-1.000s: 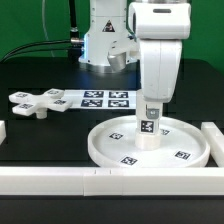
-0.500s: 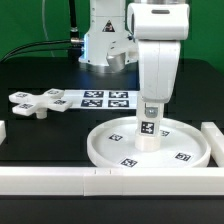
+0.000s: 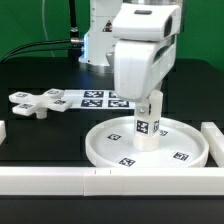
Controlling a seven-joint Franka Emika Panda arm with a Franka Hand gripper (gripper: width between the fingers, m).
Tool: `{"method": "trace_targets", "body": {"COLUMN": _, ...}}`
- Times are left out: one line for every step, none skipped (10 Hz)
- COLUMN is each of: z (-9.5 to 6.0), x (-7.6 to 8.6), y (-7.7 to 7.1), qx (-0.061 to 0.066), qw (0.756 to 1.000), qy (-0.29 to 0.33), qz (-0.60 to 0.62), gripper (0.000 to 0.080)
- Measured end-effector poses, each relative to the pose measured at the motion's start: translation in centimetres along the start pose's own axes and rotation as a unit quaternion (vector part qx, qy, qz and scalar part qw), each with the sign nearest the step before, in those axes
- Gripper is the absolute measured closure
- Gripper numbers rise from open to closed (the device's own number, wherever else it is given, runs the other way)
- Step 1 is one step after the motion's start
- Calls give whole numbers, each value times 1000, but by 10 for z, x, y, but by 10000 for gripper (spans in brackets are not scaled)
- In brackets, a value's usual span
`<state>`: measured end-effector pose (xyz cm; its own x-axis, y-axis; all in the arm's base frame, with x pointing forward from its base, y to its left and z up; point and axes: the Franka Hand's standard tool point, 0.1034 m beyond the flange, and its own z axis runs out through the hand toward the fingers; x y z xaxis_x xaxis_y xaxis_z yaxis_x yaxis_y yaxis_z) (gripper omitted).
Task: Assemble round table
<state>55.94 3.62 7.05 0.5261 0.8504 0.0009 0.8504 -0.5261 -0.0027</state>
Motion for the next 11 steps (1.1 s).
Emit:
{"method": "trace_targets", "body": {"z": 1, "x": -1, "y": -1, "qx": 3, "qw": 998, "qy": -1, "qz": 57, "gripper": 392}}
{"method": "trace_targets", "body": {"z": 1, "x": 0, "y": -1, "qx": 7, "qw": 993, "qy": 3, "qz": 120, "gripper": 392}}
{"method": "trace_targets", "body": {"z": 1, "x": 0, "y": -1, "qx": 8, "qw": 987, "qy": 6, "qz": 159, "gripper": 392}}
{"method": "trace_targets", "body": {"z": 1, "x": 0, "y": -2, "qx": 9, "qw": 984, "qy": 6, "qz": 178, "gripper": 392}}
{"method": "trace_targets", "body": {"z": 1, "x": 1, "y": -2, "qx": 10, "qw": 975, "qy": 6, "qz": 220, "gripper": 392}}
{"method": "trace_targets", "body": {"z": 1, "x": 1, "y": -2, "qx": 10, "qw": 969, "qy": 6, "qz": 248, "gripper": 392}}
{"method": "trace_targets", "body": {"z": 1, "x": 1, "y": -2, "qx": 11, "qw": 962, "qy": 7, "qz": 274, "gripper": 392}}
{"method": "trace_targets", "body": {"z": 1, "x": 1, "y": -2, "qx": 12, "qw": 947, "qy": 7, "qz": 322, "gripper": 392}}
{"method": "trace_targets", "body": {"z": 1, "x": 1, "y": -2, "qx": 14, "qw": 924, "qy": 8, "qz": 383, "gripper": 392}}
{"method": "trace_targets", "body": {"z": 1, "x": 1, "y": -2, "qx": 18, "qw": 896, "qy": 10, "qz": 443, "gripper": 392}}
{"method": "trace_targets", "body": {"z": 0, "x": 0, "y": -1, "qx": 27, "qw": 860, "qy": 13, "qz": 509, "gripper": 392}}
